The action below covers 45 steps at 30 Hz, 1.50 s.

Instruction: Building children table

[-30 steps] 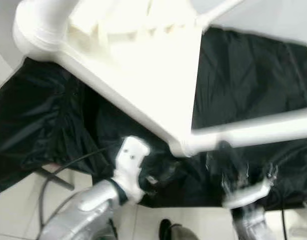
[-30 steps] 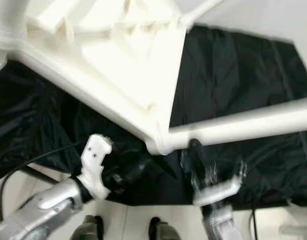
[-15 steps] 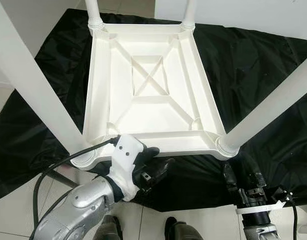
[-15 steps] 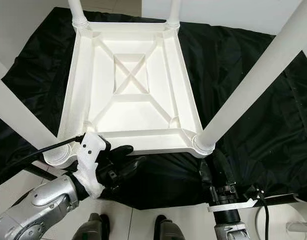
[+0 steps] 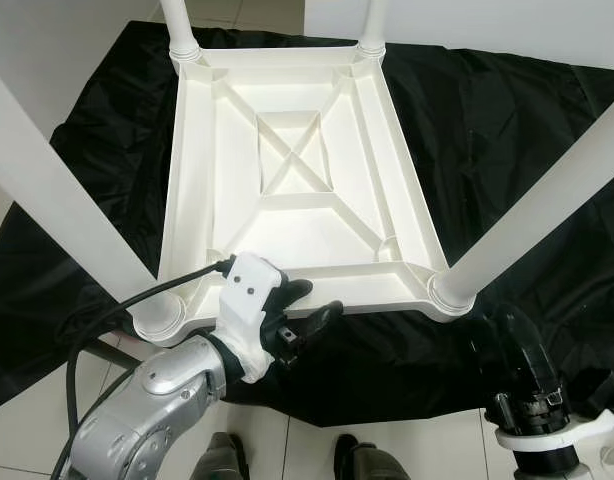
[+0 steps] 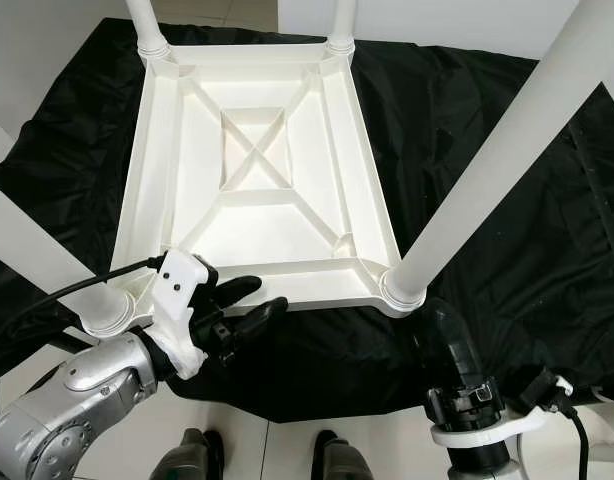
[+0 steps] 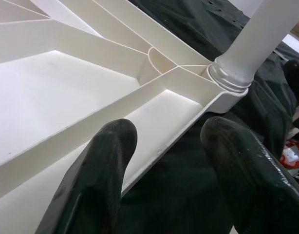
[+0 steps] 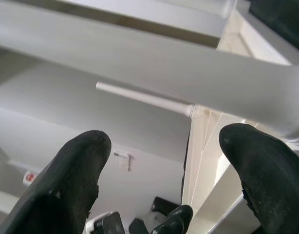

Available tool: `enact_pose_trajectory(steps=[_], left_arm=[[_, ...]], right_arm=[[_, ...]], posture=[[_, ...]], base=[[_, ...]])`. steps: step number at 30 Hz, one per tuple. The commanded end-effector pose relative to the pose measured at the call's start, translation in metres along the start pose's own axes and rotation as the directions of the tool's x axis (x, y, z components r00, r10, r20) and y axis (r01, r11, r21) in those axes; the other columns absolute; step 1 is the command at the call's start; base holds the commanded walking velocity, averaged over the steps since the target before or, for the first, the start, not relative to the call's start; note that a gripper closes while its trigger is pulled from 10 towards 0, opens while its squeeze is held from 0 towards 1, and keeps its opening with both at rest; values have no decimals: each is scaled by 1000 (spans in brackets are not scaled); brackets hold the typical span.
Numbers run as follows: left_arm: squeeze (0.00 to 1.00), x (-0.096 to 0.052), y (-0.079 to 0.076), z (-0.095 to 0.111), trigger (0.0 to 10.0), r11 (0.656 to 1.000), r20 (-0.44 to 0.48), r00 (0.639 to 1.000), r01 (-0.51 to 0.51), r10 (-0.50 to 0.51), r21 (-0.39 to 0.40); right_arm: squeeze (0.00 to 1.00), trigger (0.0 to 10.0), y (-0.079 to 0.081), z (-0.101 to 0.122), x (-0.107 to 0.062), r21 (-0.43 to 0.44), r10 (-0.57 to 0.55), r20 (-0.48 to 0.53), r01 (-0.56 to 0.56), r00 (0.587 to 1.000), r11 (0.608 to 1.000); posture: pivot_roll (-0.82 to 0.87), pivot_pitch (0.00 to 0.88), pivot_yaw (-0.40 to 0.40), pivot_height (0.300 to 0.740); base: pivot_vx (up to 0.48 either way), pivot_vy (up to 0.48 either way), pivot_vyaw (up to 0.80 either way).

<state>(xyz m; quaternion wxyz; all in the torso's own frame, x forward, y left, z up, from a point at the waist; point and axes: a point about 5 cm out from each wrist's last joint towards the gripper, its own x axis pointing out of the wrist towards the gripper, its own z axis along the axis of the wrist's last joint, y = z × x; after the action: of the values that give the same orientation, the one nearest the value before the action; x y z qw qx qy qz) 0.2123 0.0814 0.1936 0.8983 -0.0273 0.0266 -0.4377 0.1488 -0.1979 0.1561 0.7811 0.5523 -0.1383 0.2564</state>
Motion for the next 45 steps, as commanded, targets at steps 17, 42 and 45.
enact_pose_trajectory(steps=[17, 42, 45], left_arm=[[0, 3, 21, -4, 10000, 995, -36, 998, 48, -45, 83], [0, 3, 47, -10, 10000, 987, -29, 995, -91, 96, 135], [0, 2, 48, -12, 10000, 985, -35, 993, -105, 111, 133]], right_arm=[[0, 10000, 5, 12, 35, -527, -179, -180, 59, 967, 848], [0, 10000, -19, 1, 51, -879, -368, 18, 190, 929, 437], [0, 10000, -23, -1, 50, -897, -377, 29, 190, 926, 398]], posture=[[3, 132, 12, 740], [3, 88, 16, 740], [6, 86, 16, 740]], base=[[0, 0, 0], [0, 0, 0], [0, 0, 0]])
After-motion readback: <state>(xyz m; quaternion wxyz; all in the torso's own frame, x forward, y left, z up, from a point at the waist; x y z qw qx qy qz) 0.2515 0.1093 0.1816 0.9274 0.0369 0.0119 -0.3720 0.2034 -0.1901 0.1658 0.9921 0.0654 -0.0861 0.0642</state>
